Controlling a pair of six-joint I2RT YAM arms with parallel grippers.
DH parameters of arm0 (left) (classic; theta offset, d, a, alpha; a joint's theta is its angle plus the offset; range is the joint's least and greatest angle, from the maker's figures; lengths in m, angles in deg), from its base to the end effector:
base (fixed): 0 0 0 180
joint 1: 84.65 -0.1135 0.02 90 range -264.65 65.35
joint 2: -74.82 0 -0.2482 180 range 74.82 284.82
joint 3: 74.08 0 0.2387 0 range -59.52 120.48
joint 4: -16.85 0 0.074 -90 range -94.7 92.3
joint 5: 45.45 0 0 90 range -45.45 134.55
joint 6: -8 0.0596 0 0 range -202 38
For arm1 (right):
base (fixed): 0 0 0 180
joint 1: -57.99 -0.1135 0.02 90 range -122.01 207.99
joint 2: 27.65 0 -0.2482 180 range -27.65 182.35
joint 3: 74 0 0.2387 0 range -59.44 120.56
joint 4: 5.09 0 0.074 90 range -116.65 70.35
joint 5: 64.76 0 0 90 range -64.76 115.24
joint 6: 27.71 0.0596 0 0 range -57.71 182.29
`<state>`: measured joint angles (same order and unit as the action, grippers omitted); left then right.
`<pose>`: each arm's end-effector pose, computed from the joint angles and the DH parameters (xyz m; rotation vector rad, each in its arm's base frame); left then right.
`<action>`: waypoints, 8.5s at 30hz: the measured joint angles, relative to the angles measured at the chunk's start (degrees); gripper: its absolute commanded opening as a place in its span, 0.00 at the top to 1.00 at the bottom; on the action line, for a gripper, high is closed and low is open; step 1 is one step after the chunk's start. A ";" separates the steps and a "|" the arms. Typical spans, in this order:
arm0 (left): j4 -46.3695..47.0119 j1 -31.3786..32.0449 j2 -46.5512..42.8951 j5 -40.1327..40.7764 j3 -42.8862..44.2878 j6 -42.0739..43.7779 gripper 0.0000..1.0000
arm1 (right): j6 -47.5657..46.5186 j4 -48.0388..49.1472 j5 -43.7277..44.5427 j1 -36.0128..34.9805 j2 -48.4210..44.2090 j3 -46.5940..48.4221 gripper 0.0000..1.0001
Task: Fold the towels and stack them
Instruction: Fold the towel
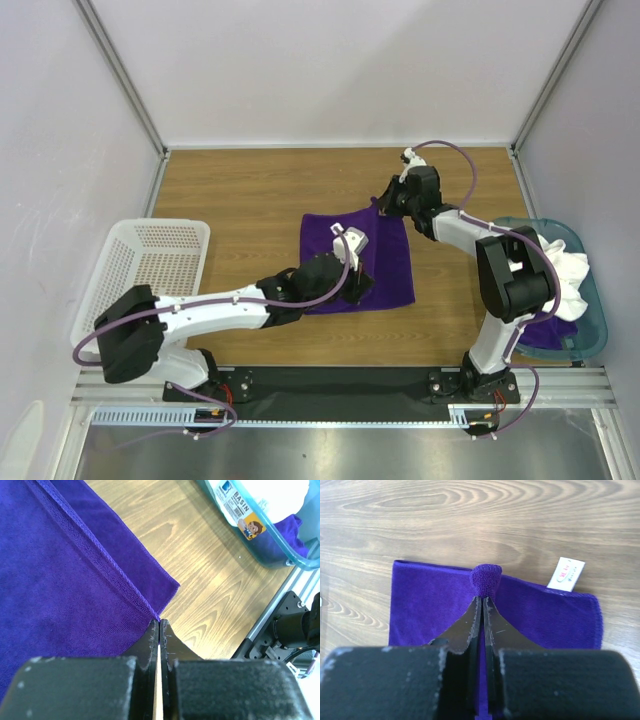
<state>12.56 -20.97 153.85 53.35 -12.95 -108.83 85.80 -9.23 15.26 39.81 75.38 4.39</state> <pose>0.1514 -0.2854 0.2336 0.5496 1.9865 -0.8711 0.3856 0.1375 0.1919 -0.0108 2.1252 0.6200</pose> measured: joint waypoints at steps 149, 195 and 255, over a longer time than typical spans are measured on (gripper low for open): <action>-4.00 2.03 35.39 -16.96 26.29 2.82 0.95 | 9.35 -17.55 6.25 11.78 -28.81 -28.52 0.54; -6.71 2.03 36.54 -18.10 27.43 1.77 0.96 | 25.57 -18.29 8.20 1.40 -42.66 -43.30 0.44; -19.69 -7.39 -9.92 1.90 -16.06 -20.35 0.53 | 25.90 -45.44 12.22 -5.77 -44.19 -34.25 0.46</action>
<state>-7.14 -28.36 143.93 55.25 -29.02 -129.18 111.70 -54.67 27.48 34.04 31.18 -29.86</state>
